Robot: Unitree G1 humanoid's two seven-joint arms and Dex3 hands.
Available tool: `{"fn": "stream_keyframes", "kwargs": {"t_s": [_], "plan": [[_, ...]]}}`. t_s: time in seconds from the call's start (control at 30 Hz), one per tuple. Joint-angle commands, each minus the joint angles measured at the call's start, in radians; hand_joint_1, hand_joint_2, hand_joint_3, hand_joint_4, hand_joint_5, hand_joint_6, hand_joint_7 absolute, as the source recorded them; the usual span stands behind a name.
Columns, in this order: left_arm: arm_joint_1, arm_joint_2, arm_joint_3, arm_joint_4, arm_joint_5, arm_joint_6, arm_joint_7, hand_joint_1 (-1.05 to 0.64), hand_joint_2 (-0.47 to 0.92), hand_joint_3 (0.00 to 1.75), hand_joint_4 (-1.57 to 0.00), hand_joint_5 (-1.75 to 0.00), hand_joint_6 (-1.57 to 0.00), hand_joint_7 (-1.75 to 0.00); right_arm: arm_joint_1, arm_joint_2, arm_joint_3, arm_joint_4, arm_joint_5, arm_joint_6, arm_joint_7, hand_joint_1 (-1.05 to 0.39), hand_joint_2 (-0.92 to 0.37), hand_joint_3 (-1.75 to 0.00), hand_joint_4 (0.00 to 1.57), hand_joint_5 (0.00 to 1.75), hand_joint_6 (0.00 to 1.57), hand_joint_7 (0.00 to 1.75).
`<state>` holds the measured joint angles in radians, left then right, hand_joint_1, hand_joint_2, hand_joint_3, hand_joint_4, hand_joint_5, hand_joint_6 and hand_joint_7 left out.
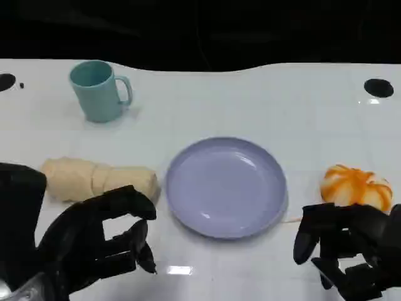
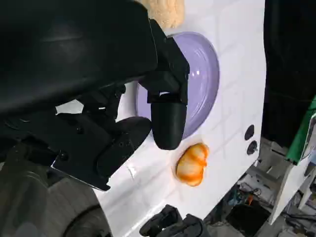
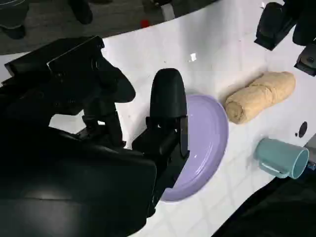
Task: Grasp the towel on the left side of the plate with the left hand and place it into the plate.
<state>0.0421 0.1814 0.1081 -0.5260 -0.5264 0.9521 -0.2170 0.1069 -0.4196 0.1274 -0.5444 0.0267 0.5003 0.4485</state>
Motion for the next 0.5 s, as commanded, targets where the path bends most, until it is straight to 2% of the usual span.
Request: {"fn": "stream_keyframes", "kwargs": {"t_s": [0.03,0.5], "plan": [[-0.011,0.013,0.001,0.004,0.0,-0.006,0.003,-0.14,0.64,1.16,-0.78,-1.75,-0.64,-1.74,-0.009,-0.01,-0.008,-0.015,-0.001,0.003,-0.003,0.04,-0.58,-1.07,0.7,1.68,0.69,1.42],[-0.012,0.011,0.003,0.005,-0.003,-0.002,0.004,-0.13,0.64,1.16,-0.78,-1.75,-0.63,-1.74,-0.011,-0.009,-0.008,-0.016,0.002,0.01,-0.003,0.04,-0.58,-1.07,0.7,1.68,0.69,1.42]]}}
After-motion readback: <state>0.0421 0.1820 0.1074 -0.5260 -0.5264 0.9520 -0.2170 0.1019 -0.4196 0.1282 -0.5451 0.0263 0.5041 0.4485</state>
